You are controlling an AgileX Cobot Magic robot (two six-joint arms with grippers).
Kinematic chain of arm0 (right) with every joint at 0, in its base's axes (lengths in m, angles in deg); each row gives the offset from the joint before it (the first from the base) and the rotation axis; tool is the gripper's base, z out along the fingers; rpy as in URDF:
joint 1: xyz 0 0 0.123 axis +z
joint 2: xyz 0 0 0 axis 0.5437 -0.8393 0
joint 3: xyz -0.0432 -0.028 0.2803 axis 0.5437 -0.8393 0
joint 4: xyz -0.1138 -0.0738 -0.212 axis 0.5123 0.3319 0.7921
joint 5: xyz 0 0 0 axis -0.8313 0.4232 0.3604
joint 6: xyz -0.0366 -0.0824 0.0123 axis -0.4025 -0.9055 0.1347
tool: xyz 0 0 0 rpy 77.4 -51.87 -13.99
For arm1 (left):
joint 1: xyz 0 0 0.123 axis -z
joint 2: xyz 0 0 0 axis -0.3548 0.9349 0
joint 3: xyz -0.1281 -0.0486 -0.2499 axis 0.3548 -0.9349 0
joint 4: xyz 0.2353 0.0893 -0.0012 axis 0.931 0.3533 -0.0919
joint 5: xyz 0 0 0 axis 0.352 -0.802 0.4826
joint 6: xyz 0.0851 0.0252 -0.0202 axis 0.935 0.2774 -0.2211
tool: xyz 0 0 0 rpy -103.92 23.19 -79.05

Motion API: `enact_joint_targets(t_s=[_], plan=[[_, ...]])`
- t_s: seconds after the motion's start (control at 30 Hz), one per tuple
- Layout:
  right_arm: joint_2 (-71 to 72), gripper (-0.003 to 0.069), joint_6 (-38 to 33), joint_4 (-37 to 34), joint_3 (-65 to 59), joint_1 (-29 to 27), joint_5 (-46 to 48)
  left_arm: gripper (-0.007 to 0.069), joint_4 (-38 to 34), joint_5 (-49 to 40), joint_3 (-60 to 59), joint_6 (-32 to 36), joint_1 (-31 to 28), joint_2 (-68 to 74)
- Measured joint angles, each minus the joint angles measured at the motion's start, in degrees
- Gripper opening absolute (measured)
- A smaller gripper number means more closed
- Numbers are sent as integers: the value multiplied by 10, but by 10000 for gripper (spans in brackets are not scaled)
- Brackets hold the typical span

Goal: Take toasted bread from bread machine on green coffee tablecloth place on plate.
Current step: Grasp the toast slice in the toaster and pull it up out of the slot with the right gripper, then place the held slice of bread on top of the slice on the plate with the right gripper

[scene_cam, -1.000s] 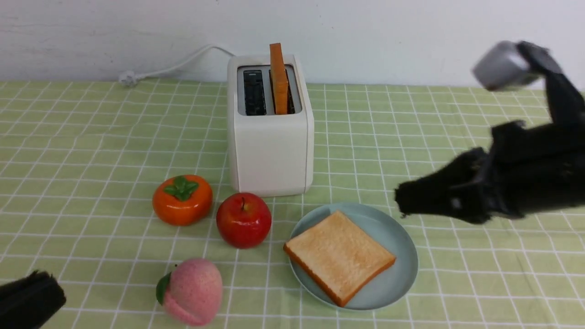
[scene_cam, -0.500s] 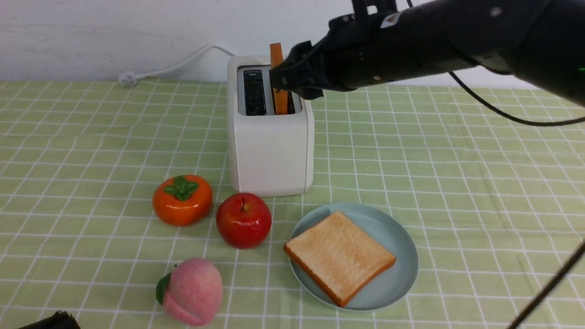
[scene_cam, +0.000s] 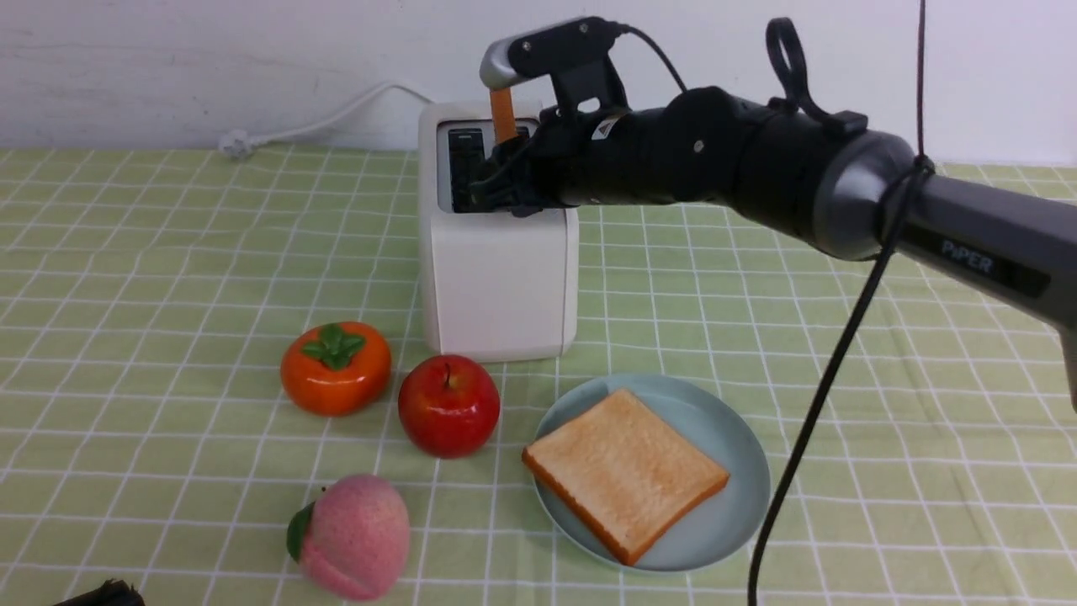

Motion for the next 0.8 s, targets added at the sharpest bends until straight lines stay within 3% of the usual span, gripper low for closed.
enact_joint_targets(t_s=[0.03, 0.2, 0.57, 0.8], plan=[[0, 251, 0, 1, 1, 0, -1, -13, 0, 0, 0, 0, 0, 0], [0, 123, 0, 1, 4, -2, -13, -13, 0, 0, 0, 0, 0, 0], [48, 115, 0, 6, 3, -3, -3, -13, 0, -1, 0, 0, 0, 0], [214, 115, 0, 42, 7, -3, 116, -13, 0, -1, 0, 0, 0, 0]])
